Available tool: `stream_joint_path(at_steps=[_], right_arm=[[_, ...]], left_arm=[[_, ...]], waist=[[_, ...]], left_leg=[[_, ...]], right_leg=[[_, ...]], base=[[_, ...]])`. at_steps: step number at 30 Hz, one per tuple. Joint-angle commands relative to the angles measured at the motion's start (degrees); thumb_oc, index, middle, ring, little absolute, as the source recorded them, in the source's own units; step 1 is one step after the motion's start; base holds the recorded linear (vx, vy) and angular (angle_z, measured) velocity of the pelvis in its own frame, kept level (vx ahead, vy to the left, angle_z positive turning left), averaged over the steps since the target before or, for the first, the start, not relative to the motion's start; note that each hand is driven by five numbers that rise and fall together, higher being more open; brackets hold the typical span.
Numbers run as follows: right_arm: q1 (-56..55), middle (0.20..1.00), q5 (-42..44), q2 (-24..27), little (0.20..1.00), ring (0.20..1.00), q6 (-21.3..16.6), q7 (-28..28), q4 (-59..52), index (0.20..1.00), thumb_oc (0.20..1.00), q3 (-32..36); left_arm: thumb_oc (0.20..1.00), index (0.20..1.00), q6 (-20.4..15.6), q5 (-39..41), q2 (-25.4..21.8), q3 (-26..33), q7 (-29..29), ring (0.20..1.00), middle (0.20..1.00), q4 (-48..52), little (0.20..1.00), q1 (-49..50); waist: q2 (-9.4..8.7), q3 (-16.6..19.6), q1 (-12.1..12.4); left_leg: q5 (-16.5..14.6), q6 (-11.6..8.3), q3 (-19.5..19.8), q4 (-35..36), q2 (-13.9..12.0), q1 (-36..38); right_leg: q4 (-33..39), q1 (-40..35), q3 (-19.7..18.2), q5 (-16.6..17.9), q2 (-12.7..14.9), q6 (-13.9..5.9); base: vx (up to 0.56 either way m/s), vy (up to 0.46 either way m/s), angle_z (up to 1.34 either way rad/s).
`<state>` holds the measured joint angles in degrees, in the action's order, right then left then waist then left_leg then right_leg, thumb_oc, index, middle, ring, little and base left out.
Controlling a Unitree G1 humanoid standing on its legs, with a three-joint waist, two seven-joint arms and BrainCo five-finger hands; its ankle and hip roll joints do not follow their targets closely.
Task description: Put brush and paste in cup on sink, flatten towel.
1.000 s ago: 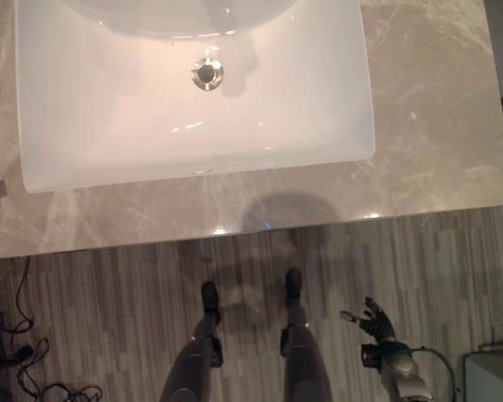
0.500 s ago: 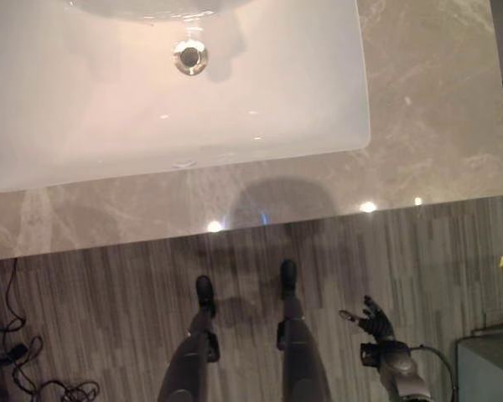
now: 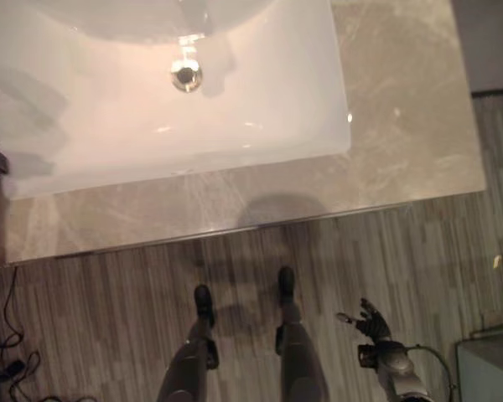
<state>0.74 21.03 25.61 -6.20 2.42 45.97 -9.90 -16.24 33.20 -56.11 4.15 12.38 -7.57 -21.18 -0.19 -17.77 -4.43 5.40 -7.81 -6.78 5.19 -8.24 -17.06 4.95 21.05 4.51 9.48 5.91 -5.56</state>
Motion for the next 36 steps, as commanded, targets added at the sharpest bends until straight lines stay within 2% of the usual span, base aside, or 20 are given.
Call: stream_joint_path(at_steps=[1,2,3,5,6,7,10,13,14,15,17,18,19,24,30,35,36], right_arm=[[-3.05,1.000,-2.51,0.63,1.000,1.000,0.04,0.72,2.30,1.000,1.000,1.82],[-3.12,1.000,-2.53,0.75,1.000,1.000,0.06,0.72,2.24,1.000,1.000,1.71],[-3.45,1.000,-3.31,0.14,1.000,1.000,0.24,0.55,2.45,1.000,1.000,2.16],[-3.60,1.000,-4.98,-0.94,1.000,1.000,0.57,0.68,3.54,1.000,1.000,2.15],[-3.63,1.000,-5.00,-0.83,1.000,1.000,0.55,0.69,3.56,1.000,1.000,2.07],[-3.24,1.000,-6.05,-1.35,1.000,1.000,0.60,1.04,3.46,1.000,1.000,2.29],[-2.94,1.000,-6.89,-1.86,1.000,1.000,0.37,0.88,3.13,1.000,1.000,2.12],[-3.02,1.000,-7.78,-2.79,1.000,1.000,-0.25,0.78,1.30,1.000,1.000,1.93],[-3.63,1.000,-8.34,-3.47,1.000,1.000,-0.45,0.87,0.53,1.000,1.000,2.17],[-4.05,1.000,-8.79,-3.58,1.000,1.000,-0.61,1.16,-0.26,1.000,1.000,2.38],[-4.50,1.000,-8.97,-3.78,1.000,1.000,-0.91,1.57,-0.55,1.000,1.000,2.89],[-5.61,1.000,-8.97,-4.16,1.000,1.000,-1.23,1.85,-0.73,1.000,1.000,4.32],[-6.23,1.000,-8.88,-4.52,1.000,1.000,-1.53,1.97,-0.53,1.000,1.000,4.81],[-8.04,1.000,-8.38,-6.42,1.000,1.000,-2.91,2.33,-0.55,1.000,1.000,6.50],[-7.09,1.000,-6.85,-8.10,1.000,1.000,-3.27,3.25,-0.93,1.000,1.000,5.96],[-6.72,1.000,-6.71,-8.48,1.000,1.000,-3.47,3.70,-2.02,1.000,1.000,5.04],[-6.76,1.000,-6.39,-8.66,1.000,1.000,-3.72,3.82,-2.80,1.000,1.000,4.49]], left_arm=[[0.200,0.200,-3.24,2.27,6.36,3.31,-2.58,0.200,0.200,4.87,0.200,6.57],[0.200,0.200,-3.08,2.20,6.53,3.66,-2.56,0.200,0.200,5.25,0.200,7.05],[0.200,0.200,-3.29,2.31,11.09,4.76,-3.96,0.200,0.200,8.81,0.200,11.02],[0.200,0.200,-3.79,2.60,16.79,5.17,-5.24,0.200,0.200,13.91,0.200,15.12],[0.200,0.200,-3.63,2.52,16.98,5.37,-5.19,0.200,0.200,14.26,0.200,15.46],[0.200,0.200,-3.82,3.96,21.42,5.33,-6.76,0.200,0.200,17.50,0.200,18.16],[0.200,0.200,-3.70,4.07,23.80,5.56,-8.74,0.200,0.200,19.64,0.200,21.33],[0.200,0.200,-3.88,4.26,26.70,5.20,-10.37,0.200,0.200,20.38,0.200,24.89],[0.407,0.407,-3.45,5.28,28.63,4.93,-11.47,0.407,0.407,20.90,0.407,27.60],[0.435,0.435,-3.43,5.62,29.42,4.72,-11.56,0.435,0.435,20.61,0.435,28.45],[0.548,0.548,-3.27,6.55,30.03,4.20,-12.52,0.548,0.548,20.29,0.548,29.40],[0.793,0.793,-3.12,8.83,30.89,4.52,-14.75,0.793,0.793,20.68,0.793,31.71],[1.000,1.000,-2.90,10.28,31.28,4.27,-16.08,1.000,1.000,20.52,1.000,32.58],[1.000,1.000,-3.36,13.32,31.84,4.31,-18.98,1.000,1.000,20.46,1.000,35.22],[1.000,1.000,-3.21,10.84,30.46,2.36,-18.23,1.000,1.000,20.92,1.000,34.91],[1.000,1.000,-3.15,9.86,29.55,2.02,-18.00,1.000,1.000,21.38,1.000,34.86],[1.000,1.000,-3.16,9.52,29.60,1.96,-17.75,1.000,1.000,21.09,1.000,34.61]], waist=[[-0.82,4.02,0.99],[-0.75,3.92,0.89],[-0.70,4.54,1.11],[-0.66,5.32,1.62],[-0.58,5.12,1.57],[-0.59,5.90,1.97],[-0.70,6.56,2.32],[-1.34,7.23,2.69],[-1.75,7.54,2.95],[-1.89,7.56,3.02],[-1.83,7.58,3.08],[-1.91,8.29,3.23],[-1.94,8.61,3.21],[-2.91,10.39,3.47],[-3.82,11.23,3.35],[-3.69,11.01,3.28],[-3.46,10.36,3.31]], left_leg=[[-1.31,-0.17,2.37,-0.19,0.33,2.74],[-1.37,-0.17,2.34,-0.19,0.32,2.99],[-2.35,0.30,2.13,-0.19,0.52,5.76],[-3.07,0.89,1.88,-0.19,0.80,8.22],[-3.14,0.90,1.84,-0.19,0.79,8.55],[-3.73,1.42,1.87,-0.19,1.21,10.66],[-4.30,1.87,1.59,-0.38,1.41,12.92],[-6.75,2.59,1.47,-4.28,1.87,14.32],[-8.11,3.09,1.78,-6.16,2.40,14.87],[-8.55,3.40,1.84,-6.72,2.71,15.06],[-8.82,3.67,2.00,-7.16,3.09,15.18],[-9.64,4.42,2.22,-7.55,3.93,15.43],[-9.97,4.80,2.32,-7.95,4.40,15.29],[-11.70,6.68,2.85,-10.00,7.44,13.96],[-12.32,8.61,3.07,-10.58,10.16,13.43],[-11.91,10.11,3.16,-9.20,11.36,14.65],[-11.81,10.53,3.33,-8.91,11.39,14.96]], right_leg=[[0.05,-4.69,-2.00,-3.24,3.89,-4.71],[0.05,-4.92,-2.03,-3.28,3.87,-4.71],[0.05,-7.43,-2.10,-4.10,3.93,-4.52],[0.05,-9.75,-2.20,-4.85,4.06,-4.32],[0.05,-10.06,-2.23,-4.90,4.05,-4.33],[0.05,-12.06,-2.41,-5.54,4.06,-4.10],[0.05,-14.44,-2.41,-5.86,4.50,-4.09],[-0.07,-17.79,-2.10,-6.30,5.37,-4.11],[-0.42,-19.57,-1.73,-6.60,5.96,-4.12],[-0.61,-20.12,-1.53,-6.52,6.26,-4.18],[-0.79,-20.60,-1.30,-6.55,6.65,-4.41],[-1.18,-21.00,-1.28,-6.41,7.28,-4.73],[-1.28,-21.10,-1.26,-6.24,7.65,-4.93],[-2.09,-20.22,-1.64,-4.77,10.25,-6.14],[-4.93,-18.24,-3.28,-2.02,12.42,-7.11],[-10.09,-15.80,-4.82,-0.73,12.72,-6.90],[-13.36,-14.38,-5.77,-1.93,11.10,-6.17]], base=[[0.00,0.000,0.00],[0.06,0.008,0.05],[0.07,0.019,0.07],[0.06,0.024,0.06],[0.00,0.000,0.00],[0.02,0.033,-0.03],[0.01,0.011,-0.01],[0.00,0.027,-0.01],[-0.02,0.046,-0.03],[-0.02,0.046,-0.03],[-0.04,0.072,0.03],[-0.05,0.124,0.10],[-0.06,0.175,0.09],[-0.06,0.129,0.04],[-0.04,0.139,0.04],[-0.01,0.156,0.02],[-0.03,0.178,0.00]])
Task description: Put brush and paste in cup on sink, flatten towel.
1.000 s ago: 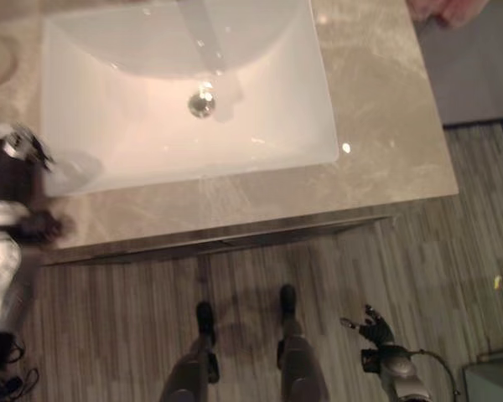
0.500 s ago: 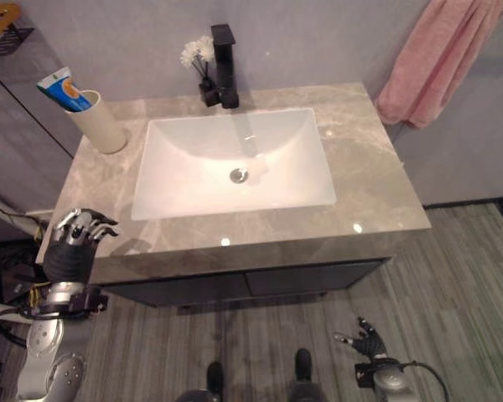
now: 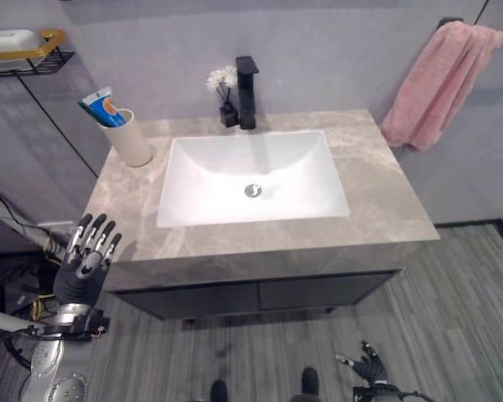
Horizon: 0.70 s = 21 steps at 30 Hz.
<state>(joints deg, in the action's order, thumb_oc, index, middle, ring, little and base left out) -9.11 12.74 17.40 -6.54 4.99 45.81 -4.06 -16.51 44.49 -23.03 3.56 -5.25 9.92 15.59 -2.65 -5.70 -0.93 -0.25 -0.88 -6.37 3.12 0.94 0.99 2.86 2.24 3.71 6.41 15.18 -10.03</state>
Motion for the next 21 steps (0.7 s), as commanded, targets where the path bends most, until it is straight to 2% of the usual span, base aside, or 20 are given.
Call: stream_joint_path(at_steps=[1,2,3,6,9,11,12,14,16,18,21], right_arm=[[3.10,1.000,1.90,-0.44,1.000,1.000,-3.37,1.26,-2.64,1.000,1.000,-1.35],[2.44,1.000,3.84,-0.74,1.000,1.000,-4.09,0.80,-4.20,1.000,1.000,-1.82],[2.26,1.000,4.30,-0.39,1.000,1.000,-4.47,1.01,-4.53,1.000,1.000,-2.02],[2.19,1.000,4.09,0.25,1.000,1.000,-4.94,1.58,-5.52,1.000,1.000,-2.05],[2.26,1.000,4.55,0.65,1.000,1.000,-5.29,2.26,-5.42,1.000,1.000,-1.50],[1.89,1.000,4.60,1.48,1.000,1.000,-5.52,3.28,-4.80,1.000,1.000,-0.83],[1.89,1.000,4.59,1.51,1.000,1.000,-5.52,3.29,-4.79,1.000,1.000,-0.80],[-0.27,1.000,4.20,2.13,1.000,1.000,-5.64,4.55,-4.60,1.000,1.000,0.82],[-0.44,1.000,4.37,2.42,1.000,1.000,-5.68,4.95,-3.45,1.000,1.000,1.52],[-0.89,1.000,2.45,4.08,1.000,1.000,-5.28,5.95,-1.65,1.000,1.000,2.48],[-1.31,1.000,0.56,5.84,1.000,1.000,-4.99,6.94,-0.71,1.000,1.000,3.16]], left_arm=[[1.000,1.000,-2.90,-1.77,-3.47,2.54,-0.11,1.000,1.000,3.58,1.000,-2.19],[1.000,1.000,-3.16,-1.36,-3.55,2.20,-0.15,1.000,1.000,2.86,1.000,-3.76],[1.000,1.000,-3.29,-1.69,-3.43,2.02,-0.30,1.000,1.000,2.75,1.000,-4.26],[1.000,1.000,-4.07,-4.93,-3.57,2.51,0.99,1.000,1.000,2.51,1.000,-4.55],[1.000,1.000,-4.88,-6.91,-4.15,2.80,2.23,1.000,1.000,1.99,1.000,-5.55],[1.000,1.000,-5.74,-6.94,-3.67,2.79,3.17,1.000,1.000,0.77,1.000,-7.11],[1.000,1.000,-5.74,-6.97,-3.62,2.75,3.20,1.000,1.000,0.77,1.000,-7.14],[1.000,1.000,-6.24,-6.12,-2.26,1.41,3.66,1.000,1.000,-2.39,1.000,-9.01],[1.000,1.000,-6.44,-6.61,-2.00,1.35,4.13,1.000,1.000,-3.55,1.000,-9.29],[1.000,1.000,-6.15,-6.59,-1.28,2.48,5.41,1.000,1.000,-5.88,1.000,-8.95],[1.000,1.000,-5.92,-5.76,-0.91,2.83,6.06,1.000,1.000,-8.02,1.000,-8.95]], waist=[[-1.00,-1.74,-0.13],[-0.85,-2.00,-1.54],[-0.88,-2.02,-1.65],[-0.94,-3.17,-1.58],[-0.74,-4.23,-2.61],[-1.16,-4.61,-3.71],[-0.99,-4.69,-3.79],[-1.61,-4.03,-5.11],[-1.54,-3.74,-5.14],[-0.86,-2.81,-5.36],[-0.08,-2.48,-5.50]], left_leg=[[-6.21,3.57,2.87,-6.87,2.19,-3.09],[-6.12,4.02,4.24,-6.75,2.59,-2.70],[-6.38,4.40,4.32,-6.92,2.99,-2.77],[-7.74,5.04,4.80,-7.92,4.25,-2.48],[-9.11,4.95,6.21,-9.20,5.15,-1.68],[-11.14,4.56,8.56,-10.07,6.48,0.40],[-11.28,4.55,8.69,-10.15,6.36,0.47],[-12.89,3.63,12.99,-11.11,7.01,1.87],[-13.25,3.24,13.90,-11.25,6.65,2.40],[-13.44,2.31,15.83,-11.54,5.37,2.96],[-12.94,1.20,17.36,-10.86,3.69,3.35]], right_leg=[[-11.59,4.60,-5.07,0.96,1.80,-1.67],[-13.58,5.97,-9.87,-3.80,-4.62,-0.02],[-13.52,7.00,-10.70,-4.73,-6.53,0.54],[-11.12,10.32,-9.26,-2.64,-7.80,1.00],[-8.37,12.50,-10.49,-0.69,-8.78,0.53],[-5.38,15.44,-14.86,1.39,-11.50,-0.68],[-5.29,15.26,-14.69,1.37,-11.57,-0.66],[-7.34,13.89,-19.62,0.82,-12.89,-0.70],[-8.11,13.47,-19.44,0.74,-13.40,-0.37],[-8.93,12.31,-17.58,-0.32,-13.66,0.88],[-8.54,11.14,-15.70,-1.26,-13.57,1.67]], base=[[0.02,0.184,-0.03],[0.05,0.133,-0.04],[0.07,0.153,0.09],[0.08,0.028,0.37],[0.13,-0.001,0.18],[0.25,-0.021,0.33],[0.34,-0.106,0.49],[0.28,-0.170,0.66],[0.20,-0.161,1.08],[0.27,-0.210,0.69],[0.14,-0.136,0.58]])
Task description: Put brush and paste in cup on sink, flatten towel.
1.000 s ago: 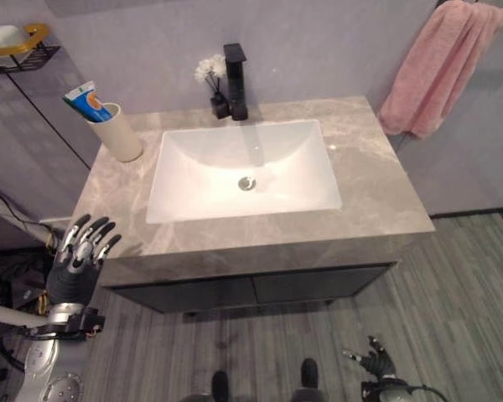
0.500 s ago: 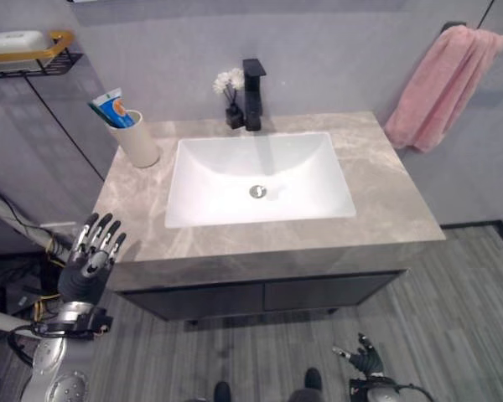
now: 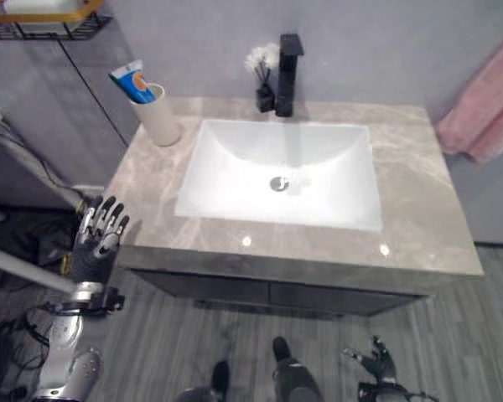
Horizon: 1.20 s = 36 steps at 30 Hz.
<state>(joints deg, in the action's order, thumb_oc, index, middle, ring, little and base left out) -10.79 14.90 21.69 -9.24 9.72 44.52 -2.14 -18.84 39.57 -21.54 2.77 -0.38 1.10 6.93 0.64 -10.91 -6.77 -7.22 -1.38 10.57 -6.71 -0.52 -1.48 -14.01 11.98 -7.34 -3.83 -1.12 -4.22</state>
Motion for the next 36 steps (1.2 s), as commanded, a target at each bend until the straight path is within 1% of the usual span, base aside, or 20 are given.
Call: stream_joint_path(at_steps=[1,5,8,11,12,14,15,19,20,22,24,25,28,30,31,32,33,34,35,36], right_arm=[[0.42,1.000,-1.49,1.78,1.000,1.000,-2.35,2.71,1.00,1.000,1.000,1.97],[0.73,1.000,-1.39,2.37,1.000,1.000,-2.58,3.85,1.73,1.000,1.000,2.88],[0.76,1.000,-1.97,2.43,1.000,1.000,-2.51,3.87,2.15,1.000,1.000,2.27],[0.51,1.000,-2.72,2.55,1.000,1.000,-2.27,3.77,2.03,1.000,1.000,1.68],[0.04,1.000,-3.30,2.44,1.000,1.000,-2.03,3.54,2.01,1.000,1.000,1.00],[-0.08,1.000,-3.58,2.32,1.000,1.000,-1.79,3.46,2.00,1.000,1.000,0.79],[0.03,1.000,-3.91,2.12,1.000,1.000,-1.40,3.23,2.74,1.000,1.000,0.08],[-0.21,1.000,-4.71,1.62,1.000,1.000,-0.89,3.04,3.85,1.000,1.000,-0.63],[-0.15,1.000,-5.00,1.38,1.000,1.000,-0.77,3.18,4.15,1.000,1.000,-1.01],[-0.13,1.000,-5.10,1.41,1.000,1.000,-0.75,3.28,4.07,1.000,1.000,-1.09],[0.07,1.000,-5.44,1.62,1.000,1.000,-0.66,3.76,3.62,1.000,1.000,-1.30],[0.26,1.000,-5.94,2.00,1.000,1.000,-0.75,4.02,3.31,1.000,1.000,-1.47],[0.14,1.000,-6.80,2.84,1.000,1.000,-0.76,4.44,2.89,1.000,1.000,-1.39],[-0.28,1.000,-7.75,3.96,1.000,1.000,-0.85,4.98,3.19,1.000,1.000,-1.00],[-1.05,1.000,-9.14,5.25,1.000,1.000,-1.04,5.86,4.09,1.000,1.000,-0.38],[-1.06,1.000,-9.16,5.26,1.000,1.000,-1.07,5.87,4.10,1.000,1.000,-0.34],[-1.22,1.000,-9.68,5.95,1.000,1.000,-1.12,6.53,5.13,1.000,1.000,0.32],[-1.25,1.000,-9.75,6.36,1.000,1.000,-1.05,7.10,7.29,1.000,1.000,1.37],[-1.09,1.000,-9.40,6.62,1.000,1.000,-0.96,7.67,9.35,1.000,1.000,2.28],[-1.48,1.000,-8.98,6.77,1.000,1.000,-0.41,8.85,12.20,1.000,1.000,3.36]], left_arm=[[1.000,1.000,-3.57,-1.81,-2.81,3.86,2.10,1.000,1.000,0.14,1.000,-0.42],[1.000,1.000,-3.79,-3.55,-4.32,5.28,5.88,1.000,1.000,-2.39,1.000,-1.80],[1.000,1.000,-3.80,-5.27,-5.46,5.61,8.16,1.000,1.000,-3.81,1.000,-3.51],[1.000,1.000,-3.79,-6.43,-6.29,5.95,9.59,1.000,1.000,-4.50,1.000,-4.77],[1.000,1.000,-3.60,-6.84,-6.82,5.92,10.99,1.000,1.000,-5.66,1.000,-6.28],[1.000,1.000,-3.55,-7.24,-6.97,5.76,11.64,1.000,1.000,-6.00,1.000,-7.07],[1.000,1.000,-3.44,-7.81,-7.57,5.50,12.83,1.000,1.000,-6.36,1.000,-8.77],[1.000,1.000,-3.66,-7.88,-7.23,4.87,12.75,1.000,1.000,-4.53,1.000,-9.78],[1.000,1.000,-3.88,-7.95,-6.52,3.90,12.58,1.000,1.000,-3.02,1.000,-10.59],[1.000,1.000,-3.91,-7.98,-6.32,3.62,12.65,1.000,1.000,-2.84,1.000,-10.83],[1.000,1.000,-4.16,-7.71,-5.95,2.55,12.97,1.000,1.000,-2.04,1.000,-12.21],[1.000,1.000,-4.26,-7.37,-5.45,1.81,12.94,1.000,1.000,-1.73,1.000,-13.45],[1.000,1.000,-4.30,-6.57,-4.63,0.32,12.73,1.000,1.000,-0.34,1.000,-14.89],[1.000,1.000,-4.42,-5.84,-4.48,-0.55,12.14,1.000,1.000,-0.21,1.000,-15.92],[1.000,1.000,-4.52,-4.95,-4.18,-1.51,11.34,1.000,1.000,-0.07,1.000,-16.85],[1.000,1.000,-4.54,-4.92,-4.16,-1.54,11.31,1.000,1.000,-0.11,1.000,-16.89],[1.000,1.000,-4.61,-4.79,-4.01,-2.37,10.99,1.000,1.000,0.09,1.000,-17.53],[1.000,1.000,-4.65,-4.51,-4.07,-2.96,10.50,1.000,1.000,0.38,1.000,-17.85],[1.000,1.000,-4.72,-4.40,-4.10,-3.51,10.17,1.000,1.000,0.62,1.000,-18.03],[1.000,1.000,-4.93,-3.84,-3.77,-4.35,10.40,1.000,1.000,1.16,1.000,-18.63]], waist=[[-3.11,2.89,0.25],[-2.06,3.15,-0.29],[-1.45,3.36,-0.68],[-1.14,3.52,-0.94],[-0.82,3.55,-1.42],[-0.72,3.49,-1.58],[-0.53,3.49,-2.04],[-0.18,3.55,-2.57],[0.15,3.18,-2.89],[0.30,3.05,-3.06],[0.76,2.79,-3.46],[1.04,2.62,-3.78],[1.46,2.29,-4.32],[1.79,2.31,-4.79],[1.94,2.41,-5.25],[1.96,2.40,-5.41],[1.90,2.17,-5.42],[1.70,1.92,-5.60],[1.41,1.42,-5.51],[0.95,0.37,-5.48]], left_leg=[[-5.64,1.38,0.57,-0.72,4.68,5.78],[-4.34,0.29,0.43,1.10,3.25,5.46],[-3.49,-0.15,-0.35,3.15,2.41,5.71],[-3.04,-0.28,-0.83,4.33,2.13,5.94],[-2.89,-0.21,-1.39,5.33,1.95,6.61],[-2.87,-0.14,-1.66,5.88,1.87,7.08],[-2.82,-0.01,-2.15,6.61,1.81,7.50],[-2.44,0.07,-2.36,8.24,1.51,8.65],[-2.08,0.00,-2.11,8.98,1.17,9.10],[-2.01,-0.07,-2.03,9.26,1.01,9.36],[-1.99,-0.25,-1.91,9.20,0.71,9.63],[-2.04,-0.56,-1.78,8.86,0.42,9.82],[-1.82,-1.20,-1.15,8.24,-0.15,9.90],[-0.64,-2.11,-0.63,7.08,-0.82,9.40],[2.73,-3.59,-0.09,3.92,-1.19,7.49],[2.73,-3.60,0.11,3.79,-1.16,7.39],[4.93,-4.20,0.72,1.71,-0.90,6.04],[6.23,-4.65,1.99,-1.56,0.07,4.37],[7.05,-4.84,2.43,-4.96,1.25,2.71],[7.23,-4.34,0.01,-7.09,1.61,-0.25]], right_leg=[[8.62,1.18,-4.19,8.85,2.84,-3.99],[10.18,0.97,-2.51,8.63,3.36,-3.67],[11.84,0.66,-2.19,8.90,3.68,-3.63],[12.32,0.67,-2.17,8.92,3.72,-3.62],[12.05,0.66,-2.18,8.79,3.74,-3.63],[11.77,0.76,-2.35,8.67,3.63,-3.59],[11.25,1.07,-2.57,8.46,3.58,-3.61],[9.83,1.57,-2.65,7.72,3.38,-3.58],[8.29,2.38,-2.54,6.93,3.24,-3.48],[7.52,2.73,-2.39,6.56,3.21,-3.42],[5.52,3.57,-2.15,5.46,2.80,-3.08],[4.53,3.58,-1.76,4.45,2.63,-2.73],[3.66,3.13,-0.79,3.20,2.54,-2.18],[3.31,2.54,-0.12,1.98,2.19,-1.52],[4.31,0.53,0.58,1.71,1.93,-0.55],[4.49,0.40,0.77,1.77,2.02,-0.54],[5.18,-0.54,0.89,2.07,2.02,-0.24],[6.45,-1.64,1.50,2.50,2.35,0.04],[7.30,-2.60,1.71,2.92,2.71,0.25],[8.17,-3.84,2.02,2.77,3.62,0.41]], base=[[0.15,-0.169,0.16],[0.08,-0.065,0.18],[0.06,-0.023,0.12],[0.04,0.011,0.04],[0.05,0.025,-0.02],[0.04,0.024,-0.06],[0.02,0.015,-0.14],[0.02,0.017,-0.15],[0.00,0.000,0.00],[0.00,0.000,0.00],[0.02,-0.036,0.04],[0.05,-0.071,0.04],[0.03,-0.065,0.06],[0.06,-0.151,0.34],[0.07,-0.136,0.54],[0.06,-0.134,0.48],[0.02,-0.102,0.74],[0.04,-0.139,0.75],[0.05,-0.136,0.75],[0.06,-0.090,0.53]])
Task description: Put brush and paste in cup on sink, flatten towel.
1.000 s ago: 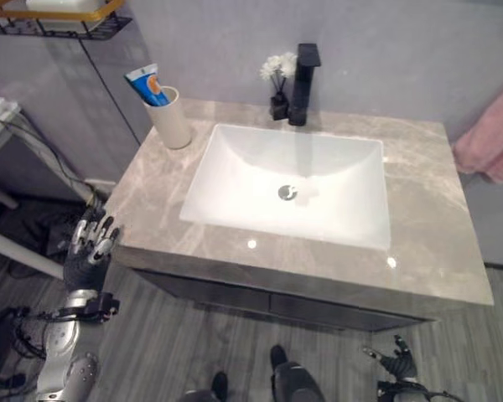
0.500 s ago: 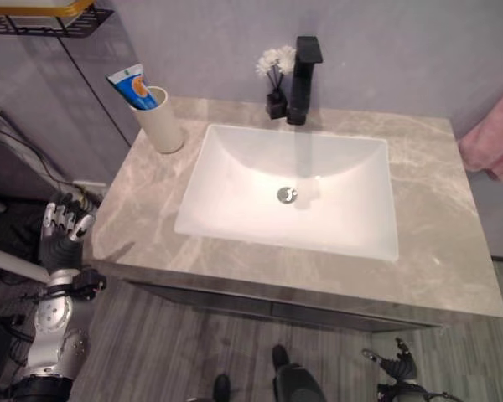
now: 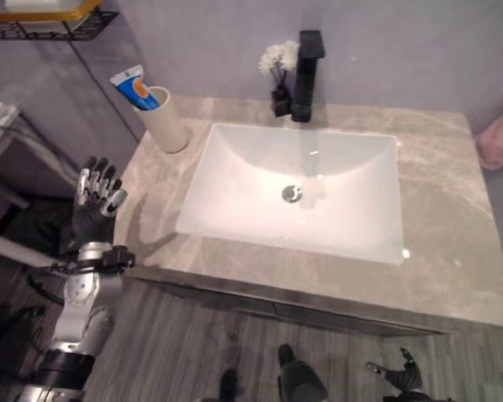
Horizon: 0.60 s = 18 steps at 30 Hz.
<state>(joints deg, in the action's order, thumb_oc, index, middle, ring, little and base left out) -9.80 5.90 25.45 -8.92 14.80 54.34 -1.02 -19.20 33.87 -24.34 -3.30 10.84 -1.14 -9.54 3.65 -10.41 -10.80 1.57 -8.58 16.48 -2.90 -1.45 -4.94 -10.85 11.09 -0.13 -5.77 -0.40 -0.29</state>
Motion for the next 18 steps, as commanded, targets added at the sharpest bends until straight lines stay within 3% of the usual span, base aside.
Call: stream_joint_path(at_steps=[1,3,5,8,9,10,11,12,14,18], right_arm=[[-2.63,1.000,0.16,3.16,1.000,1.000,-0.42,4.25,4.35,1.000,1.000,2.81],[-2.20,1.000,0.48,3.37,1.000,1.000,-0.31,4.56,5.72,1.000,1.000,3.26],[-1.39,1.000,1.68,3.25,1.000,1.000,0.14,5.47,8.42,1.000,1.000,3.92],[-0.13,1.000,1.70,2.78,1.000,1.000,0.00,6.24,9.32,1.000,1.000,2.46],[-0.26,1.000,0.98,2.33,1.000,1.000,-0.02,6.22,9.32,1.000,1.000,1.31],[0.18,1.000,0.24,2.10,1.000,1.000,-0.01,5.48,8.60,1.000,1.000,0.66],[0.47,1.000,-1.52,1.99,1.000,1.000,0.37,4.96,7.62,1.000,1.000,-0.75],[0.44,1.000,-1.55,1.98,1.000,1.000,0.41,4.97,7.56,1.000,1.000,-0.79],[1.92,1.000,-3.73,1.25,1.000,1.000,0.85,4.20,5.00,1.000,1.000,-3.03],[3.53,1.000,-9.65,1.12,1.000,1.000,1.41,3.04,1.17,1.000,1.000,-7.32]], left_arm=[[1.000,1.000,-4.41,2.08,-0.98,1.39,-1.37,1.000,1.000,3.41,1.000,-2.54],[1.000,1.000,-4.31,2.05,-1.19,0.99,-1.65,1.000,1.000,3.19,1.000,-2.75],[1.000,1.000,-4.49,1.47,-1.89,-0.07,-1.51,1.000,1.000,3.88,1.000,-2.85],[1.000,1.000,-5.50,0.08,-3.66,1.05,-0.21,1.000,1.000,6.29,1.000,-2.44],[1.000,1.000,-6.10,-0.97,-4.15,1.40,0.57,1.000,1.000,7.01,1.000,-1.59],[1.000,1.000,-5.84,-0.03,-3.88,2.07,-0.96,1.000,1.000,7.53,1.000,-0.80],[1.000,1.000,-5.98,0.92,-3.39,3.22,-1.62,1.000,1.000,8.16,1.000,0.33],[1.000,1.000,-5.98,0.97,-3.42,3.28,-1.68,1.000,1.000,8.19,1.000,0.41],[1.000,1.000,-6.39,1.17,-4.04,4.40,-1.50,1.000,1.000,8.17,1.000,1.20],[1.000,1.000,-6.79,0.15,-5.46,6.55,-0.58,1.000,1.000,9.87,1.000,2.57]], waist=[[-2.07,-0.37,-1.59],[-2.08,-0.39,-1.21],[-1.44,-0.91,-0.62],[-0.81,-1.58,1.00],[-0.88,-1.70,1.42],[-0.87,-1.40,1.29],[-1.88,-1.22,1.66],[-2.00,-1.25,1.97],[-2.58,-0.95,2.62],[-3.59,-1.20,4.32]], left_leg=[[-2.74,3.47,-8.36,-7.68,2.02,1.00],[-4.20,4.16,-9.77,-4.80,1.74,0.26],[-1.12,4.54,-9.59,-0.54,1.19,-4.62],[3.29,4.33,-5.90,3.26,1.13,-8.54],[3.94,4.41,-6.86,3.44,0.58,-8.60],[2.17,4.72,-7.40,1.81,0.75,-7.95],[-0.76,5.48,-10.39,-1.89,1.98,-7.64],[-1.01,5.57,-10.79,-2.17,1.99,-7.62],[-2.76,7.08,-16.73,-2.34,2.00,-6.69],[-4.76,8.19,-21.62,-3.47,1.18,-5.95]], right_leg=[[5.26,-3.75,-4.87,4.38,3.53,-3.81],[5.76,-4.56,-5.00,4.03,3.72,-4.10],[6.46,-5.10,-5.97,4.26,3.70,-4.46],[5.43,-5.28,-10.11,3.22,2.26,-4.88],[4.86,-5.40,-11.65,2.91,2.20,-5.13],[4.50,-5.61,-12.99,2.24,2.45,-5.39],[5.72,-6.07,-15.72,3.21,3.77,-6.37],[5.89,-6.16,-16.11,3.28,3.84,-6.46],[8.60,-5.58,-19.38,5.73,6.37,-9.11],[8.45,-3.15,-17.49,7.19,8.30,-10.74]], base=[[0.09,-0.055,0.44],[0.08,0.003,0.40],[0.10,0.054,0.28],[0.17,0.117,-0.25],[0.21,0.204,-1.22],[0.24,0.315,-1.60],[0.17,0.252,-1.21],[0.14,0.300,-1.09],[0.05,0.282,-1.53],[0.01,0.185,-1.43]])
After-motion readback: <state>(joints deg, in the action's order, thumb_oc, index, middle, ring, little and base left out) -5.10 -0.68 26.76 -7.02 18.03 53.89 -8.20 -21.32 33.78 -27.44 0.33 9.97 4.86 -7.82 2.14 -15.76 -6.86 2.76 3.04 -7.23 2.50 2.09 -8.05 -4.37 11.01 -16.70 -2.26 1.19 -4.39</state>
